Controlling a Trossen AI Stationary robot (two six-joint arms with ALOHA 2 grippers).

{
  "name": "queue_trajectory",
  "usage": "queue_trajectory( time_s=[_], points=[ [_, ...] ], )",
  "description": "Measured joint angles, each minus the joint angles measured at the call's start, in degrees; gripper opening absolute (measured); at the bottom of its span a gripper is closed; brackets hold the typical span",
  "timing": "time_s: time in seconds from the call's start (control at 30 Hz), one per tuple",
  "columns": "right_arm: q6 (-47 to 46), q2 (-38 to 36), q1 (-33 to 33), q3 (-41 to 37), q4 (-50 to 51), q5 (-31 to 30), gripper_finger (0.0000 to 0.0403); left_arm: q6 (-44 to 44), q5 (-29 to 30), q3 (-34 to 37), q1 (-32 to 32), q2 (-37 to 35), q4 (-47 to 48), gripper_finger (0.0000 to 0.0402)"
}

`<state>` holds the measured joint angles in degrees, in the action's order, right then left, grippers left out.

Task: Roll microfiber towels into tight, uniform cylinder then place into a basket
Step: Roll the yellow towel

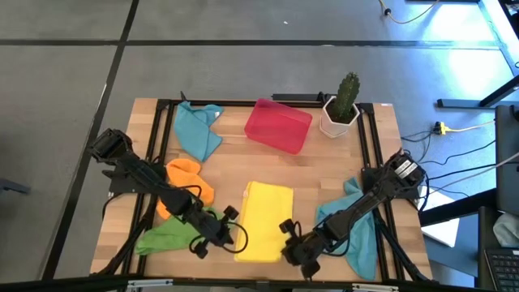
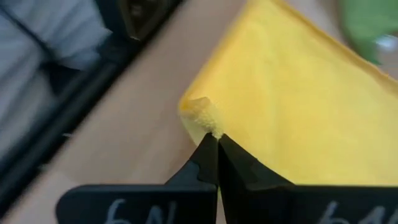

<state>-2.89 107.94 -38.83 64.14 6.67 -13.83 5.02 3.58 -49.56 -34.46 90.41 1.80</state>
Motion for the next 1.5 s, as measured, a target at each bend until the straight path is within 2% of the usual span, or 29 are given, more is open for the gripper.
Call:
queue_trajectory(
  time_s=[0.13, 0.23, 0.47, 0.67, 0.8, 1.1, 1.43, 1.5],
  points=[
    [-3.16, -2.87, 0.84, -3.39, -1.54, -6.42, 0.0000, 3.43, 2.23, -0.09, -0.07, 1.49, -0.04, 0.0002],
    [-6.54, -4.88, 2.15, -6.01, -3.26, -9.10, 0.0000, 4.14, 3.72, -0.07, -0.06, 3.82, -0.82, 0.0016],
    [-10.38, -7.63, 4.45, -10.29, -6.43, -9.81, 0.0000, 4.17, 9.55, -0.04, -0.07, 7.44, -1.76, 0.0093],
    [-12.36, -7.65, 5.54, -11.06, -7.17, -12.32, 0.0000, 4.56, 10.31, -0.07, -0.36, 7.87, -3.69, 0.0160],
    [-13.62, -7.65, 6.91, -11.06, -7.29, -13.52, 0.0000, 4.56, 10.31, -0.07, -0.77, 7.89, -4.37, 0.0187],
    [-15.11, -7.65, 10.40, -11.06, -7.27, -13.57, 0.0000, 1.75, 10.38, -0.02, -2.02, 12.02, -11.72, 0.0200],
    [-15.11, -7.65, 10.91, -11.06, -7.24, -13.58, 0.0000, -15.82, 10.33, 0.00, -1.86, 13.90, -15.96, 0.0209],
    [-15.11, -7.65, 10.91, -11.06, -7.22, -13.58, 0.0000, -18.86, 8.46, 0.00, -1.86, 13.90, -16.48, 0.0209]
  ],
)
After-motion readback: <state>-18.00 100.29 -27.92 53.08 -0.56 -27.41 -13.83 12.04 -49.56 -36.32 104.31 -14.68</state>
